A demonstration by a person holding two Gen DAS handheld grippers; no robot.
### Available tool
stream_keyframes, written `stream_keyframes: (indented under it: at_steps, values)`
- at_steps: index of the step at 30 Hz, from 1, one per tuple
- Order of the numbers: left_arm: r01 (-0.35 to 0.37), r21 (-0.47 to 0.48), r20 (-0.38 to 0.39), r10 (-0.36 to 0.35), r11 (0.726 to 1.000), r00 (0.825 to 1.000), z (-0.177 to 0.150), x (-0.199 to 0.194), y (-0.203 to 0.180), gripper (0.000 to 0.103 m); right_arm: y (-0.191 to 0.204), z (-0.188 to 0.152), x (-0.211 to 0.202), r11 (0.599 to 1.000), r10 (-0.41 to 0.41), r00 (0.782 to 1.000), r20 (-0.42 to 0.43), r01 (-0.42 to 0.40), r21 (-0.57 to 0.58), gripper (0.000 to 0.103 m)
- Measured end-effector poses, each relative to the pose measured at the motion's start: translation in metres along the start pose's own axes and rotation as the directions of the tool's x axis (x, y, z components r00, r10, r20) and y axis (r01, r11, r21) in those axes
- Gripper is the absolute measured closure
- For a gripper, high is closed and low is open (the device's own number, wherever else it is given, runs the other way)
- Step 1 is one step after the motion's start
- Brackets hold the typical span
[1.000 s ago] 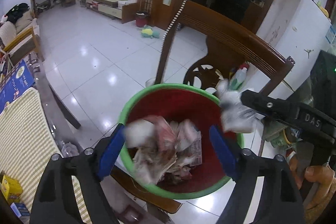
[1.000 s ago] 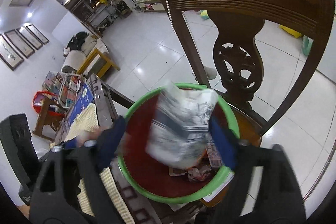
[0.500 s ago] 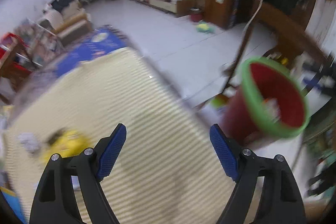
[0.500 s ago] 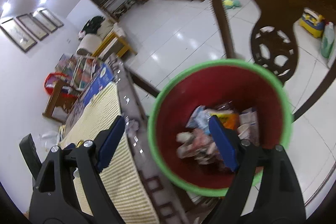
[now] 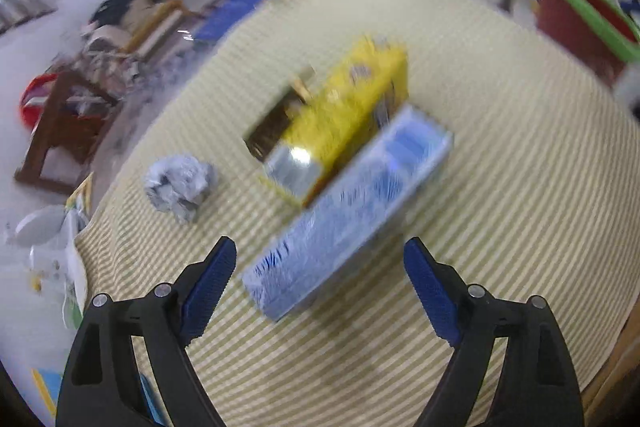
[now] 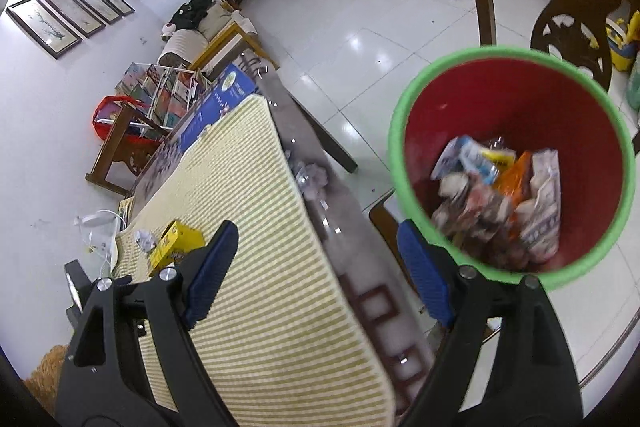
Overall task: Collect trash
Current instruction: 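Move both open tools back over the table toward the remaining cartons, then grasp the blue-white toothpaste box with the left tool while the right tool grasps the yellow carton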
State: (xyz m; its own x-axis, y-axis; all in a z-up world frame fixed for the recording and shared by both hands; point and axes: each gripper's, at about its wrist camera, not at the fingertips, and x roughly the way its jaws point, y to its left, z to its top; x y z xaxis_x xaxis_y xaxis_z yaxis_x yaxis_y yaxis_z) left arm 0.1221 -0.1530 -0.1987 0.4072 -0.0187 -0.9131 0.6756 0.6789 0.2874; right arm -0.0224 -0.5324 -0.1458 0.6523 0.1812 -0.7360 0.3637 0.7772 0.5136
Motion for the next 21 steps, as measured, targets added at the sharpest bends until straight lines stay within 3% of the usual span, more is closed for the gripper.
stream_keyframes:
  at_steps: [2,5,10,14,16,21]
  values:
    - [0.038,0.066,-0.032,-0.035,0.997,0.999,-0.006,0.012,-0.002,0.021,0.007,-0.008,0.003,1.000,-0.008,1.000,-0.005,0.008,0.005,0.023]
    - [0.019,0.109,-0.018,-0.017,0.994,1.000,-0.008,0.019,-0.007,0.021,0.025,-0.018,0.009,1.000,-0.015,1.000,-0.010,0.015,0.000,0.023]
    - [0.033,0.009,0.027,-0.033,0.999,0.999,-0.002,0.022,0.010,0.027,0.061,-0.033,0.027,1.000,0.005,0.999,-0.031,-0.006,-0.031,0.023]
    - [0.055,-0.016,0.048,-0.054,0.998,0.997,0.001,0.029,0.016,0.027,0.093,-0.047,0.049,0.997,0.029,0.997,-0.073,-0.034,-0.062,0.023]
    - [0.060,-0.015,0.063,-0.059,0.998,0.996,-0.001,0.031,0.018,0.034,0.114,-0.053,0.060,0.995,0.039,0.995,-0.092,-0.047,-0.087,0.023]
    - [0.120,-0.097,0.090,-0.112,0.988,0.990,-0.019,0.017,0.040,0.064,0.145,-0.064,0.081,0.991,0.053,0.991,-0.120,-0.067,-0.117,0.023]
